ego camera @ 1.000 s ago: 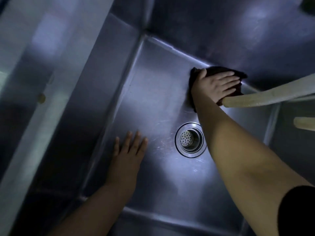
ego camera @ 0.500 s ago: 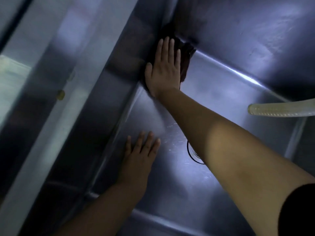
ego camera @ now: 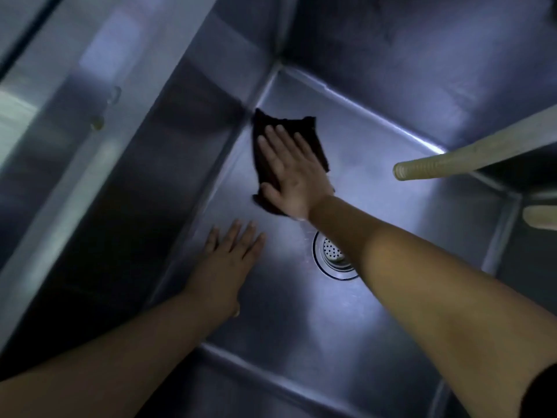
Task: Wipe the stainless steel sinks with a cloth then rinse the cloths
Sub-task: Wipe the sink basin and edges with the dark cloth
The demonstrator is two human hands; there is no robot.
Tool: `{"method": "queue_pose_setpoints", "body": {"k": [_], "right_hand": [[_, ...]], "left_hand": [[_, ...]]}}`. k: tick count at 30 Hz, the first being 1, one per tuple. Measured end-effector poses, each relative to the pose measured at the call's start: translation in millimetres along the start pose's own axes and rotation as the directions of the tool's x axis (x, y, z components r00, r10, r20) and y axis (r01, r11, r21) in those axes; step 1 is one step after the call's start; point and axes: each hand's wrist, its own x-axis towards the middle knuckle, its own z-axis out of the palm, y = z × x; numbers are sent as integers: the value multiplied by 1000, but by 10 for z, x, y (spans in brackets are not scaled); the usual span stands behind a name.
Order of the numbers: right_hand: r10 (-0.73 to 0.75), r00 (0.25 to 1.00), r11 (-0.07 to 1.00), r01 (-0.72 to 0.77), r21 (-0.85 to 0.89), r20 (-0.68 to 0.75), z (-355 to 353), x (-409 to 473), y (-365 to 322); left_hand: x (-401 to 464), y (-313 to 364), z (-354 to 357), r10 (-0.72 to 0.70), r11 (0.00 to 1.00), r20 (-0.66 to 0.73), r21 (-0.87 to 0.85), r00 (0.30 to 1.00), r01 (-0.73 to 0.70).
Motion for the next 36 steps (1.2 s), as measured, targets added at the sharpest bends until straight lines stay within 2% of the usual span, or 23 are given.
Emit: {"method": "queue_pose_setpoints", "body": {"k": [5,8,9,11,14,15,16,17,19,24,27,30,33,36], "right_hand": [[325,943,946,-324,21,-65,1,-282,448],[545,833,838,-544,39,-99,38,-518,689],[644,757,764,-643,51,-110,52,-599,735],[836,534,546,-831,106,-125,82,-690,723],[978,182,199,-962,189,-100,87,-486,536],[993,96,109,-970,218,-72,57,-353,474],[998,50,59,-970,236,-47,30,-209,417],[998,48,56,-970,235,-39,20,-69,362],[988,143,150,-968,202,-51,36,173,258],[870,484,493,-859,138,-96,30,700,21],[737,669,676,-727,124,-95,-4,828,-135],[528,845,849,-520,95,-86,-29,698,-267],[304,952,952,-302,49,-39,-15,398,-228],[263,965,965,-263,-3,-10,21,39,8]], "left_hand": [[-4,-28,-6,-1,1000,-14,-22,1000,0],[0,-42,22,-7,1000,-27,-31,1000,6],[0,-46,28,-9,1000,-27,-30,1000,8],[10,-46,37,-15,999,-33,-29,999,14],[24,-18,40,-26,1000,-46,-2,999,26],[25,-10,38,-29,1000,-49,8,998,29],[30,-6,42,-34,999,-57,15,998,35],[33,-6,44,-39,999,-63,20,997,40],[46,6,40,-40,999,-65,21,997,42],[77,47,77,-47,999,-88,12,995,49],[79,52,97,-42,999,-82,24,996,44],[85,51,101,-31,999,-89,19,996,33],[85,41,109,-18,1000,-87,11,996,19],[81,26,113,-11,1000,-83,-13,996,9]]}}
